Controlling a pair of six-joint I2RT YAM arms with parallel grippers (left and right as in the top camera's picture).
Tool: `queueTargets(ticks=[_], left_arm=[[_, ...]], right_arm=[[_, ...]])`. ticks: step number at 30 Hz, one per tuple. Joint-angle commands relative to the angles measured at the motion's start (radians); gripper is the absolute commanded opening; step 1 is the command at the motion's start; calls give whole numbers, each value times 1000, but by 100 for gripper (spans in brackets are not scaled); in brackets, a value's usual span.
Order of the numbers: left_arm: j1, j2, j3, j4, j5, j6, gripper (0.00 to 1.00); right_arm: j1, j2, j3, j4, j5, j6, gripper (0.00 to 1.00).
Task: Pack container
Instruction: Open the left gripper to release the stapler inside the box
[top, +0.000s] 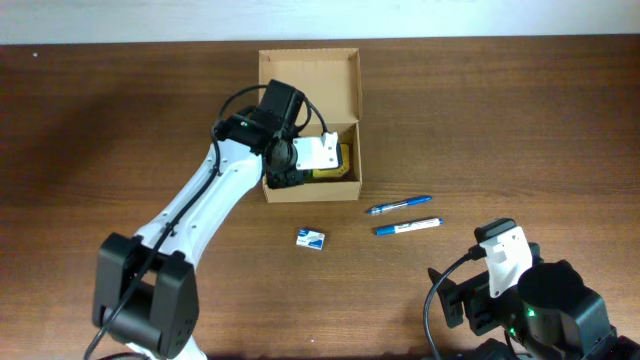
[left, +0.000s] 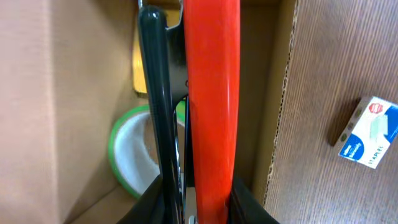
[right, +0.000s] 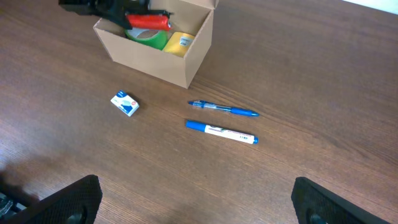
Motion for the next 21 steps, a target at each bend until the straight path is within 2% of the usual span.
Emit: queueTargets(ticks=[1,13,18,21], left_arm=[[13,21,21,-1,31,75,1],[13,35,21,-34,24,179,1],[14,77,21,-34,-83,179,2],[17,94,21,-34,-96,179,2]], right_arm=[[5,-8,-4,3,20,-7,99],[5,-8,-4,3,20,-7,99],[5,-8,-4,3,20,-7,99],[5,-8,-4,3,20,-7,99]])
